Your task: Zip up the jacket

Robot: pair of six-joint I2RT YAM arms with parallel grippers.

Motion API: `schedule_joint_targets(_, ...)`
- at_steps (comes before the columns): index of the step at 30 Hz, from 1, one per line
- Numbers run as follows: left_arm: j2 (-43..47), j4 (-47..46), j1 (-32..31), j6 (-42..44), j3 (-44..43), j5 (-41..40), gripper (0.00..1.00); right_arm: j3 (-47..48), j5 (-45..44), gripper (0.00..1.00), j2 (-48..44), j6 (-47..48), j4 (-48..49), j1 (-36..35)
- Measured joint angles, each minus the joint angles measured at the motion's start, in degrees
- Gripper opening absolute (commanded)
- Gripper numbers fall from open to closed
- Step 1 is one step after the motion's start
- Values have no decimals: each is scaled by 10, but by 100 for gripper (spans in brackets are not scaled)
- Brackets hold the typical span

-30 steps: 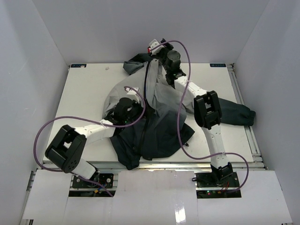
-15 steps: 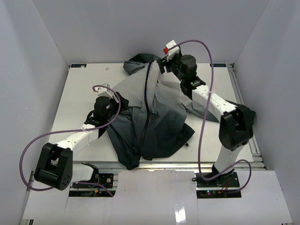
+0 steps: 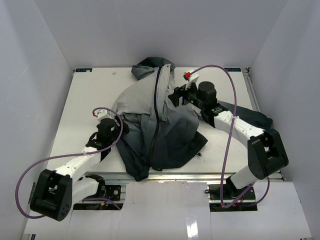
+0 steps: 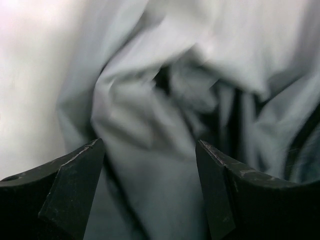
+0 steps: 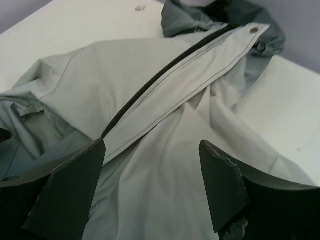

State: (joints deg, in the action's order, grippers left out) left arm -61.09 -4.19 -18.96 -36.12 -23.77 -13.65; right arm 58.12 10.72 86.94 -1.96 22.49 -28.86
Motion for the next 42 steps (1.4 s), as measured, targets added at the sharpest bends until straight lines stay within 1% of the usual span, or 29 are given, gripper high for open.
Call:
schedule_joint_targets(2,-27,7,0,-9,9,1,78,-7,8,82,-1,-9,-1,-2)
schedule_joint_targets(3,-43,10,0,-13,10,2,68,-9,11,82,-1,-13,-1,-3)
schedule_joint_targets(4,-55,9,0,-18,10,-1,50,-9,15,82,-3,-16,-1,-4)
schedule_joint_targets(5,-63,4,0,-22,11,-4,22,-9,18,82,-5,-18,-1,-5)
schedule_joint_targets(6,-68,-4,1,-25,12,-6,3,-9,20,82,-9,-19,-1,-6)
schedule_joint_targets(7,-71,-12,2,-27,13,-7,0,-9,23,82,-13,-20,-1,-7)
schedule_joint_targets(11,-72,-26,37,-28,-2,-16,0,-9,31,82,-41,-15,-2,-9)
schedule_joint_targets(14,-71,-24,85,-21,-52,-41,0,-10,36,82,-67,-9,-2,-9)
schedule_joint_targets(17,-76,-28,125,-3,-134,-66,0,-21,44,82,-95,-8,3,-9)
schedule_joint_targets(18,-81,-28,136,6,-170,-75,20,-25,47,82,-102,-9,5,-9)
schedule_joint_targets(19,-87,-26,142,14,-196,-78,48,-28,50,82,-105,-9,8,-9)
schedule_joint_targets(20,-93,-24,145,21,-218,-78,67,-31,52,84,-107,-9,10,-9)
schedule_joint_targets(21,-101,-20,148,28,-242,-78,78,-33,54,87,-108,-11,12,-9)
schedule_joint_targets(22,-109,-14,150,34,-266,-77,95,-35,55,92,-107,-13,14,-9)
schedule_joint_targets(23,-114,-13,151,37,-279,-73,98,-37,55,94,-107,-18,13,-9)
schedule_joint_targets(25,-111,-6,152,46,-282,-68,98,-37,55,90,-101,-28,15,-9)
schedule_joint_targets(27,-99,6,153,50,-279,-62,98,-33,53,90,-92,-37,5,-9)
schedule_joint_targets(29,-74,21,154,56,-277,-39,98,-18,45,90,-81,-46,-24,-11)
schedule_joint_targets(31,-40,27,155,62,-277,0,98,1,27,90,-72,-59,-60,-13)
schedule_joint_targets(36,25,34,143,69,-276,134,98,42,-38,90,-82,-103,-141,-21)
schedule_joint_targets(39,57,24,103,69,-240,186,98,48,-99,90,-113,-134,-203,-35)
schedule_joint_targets(42,78,27,34,68,-184,217,98,47,-130,90,-151,-151,-258,-52)
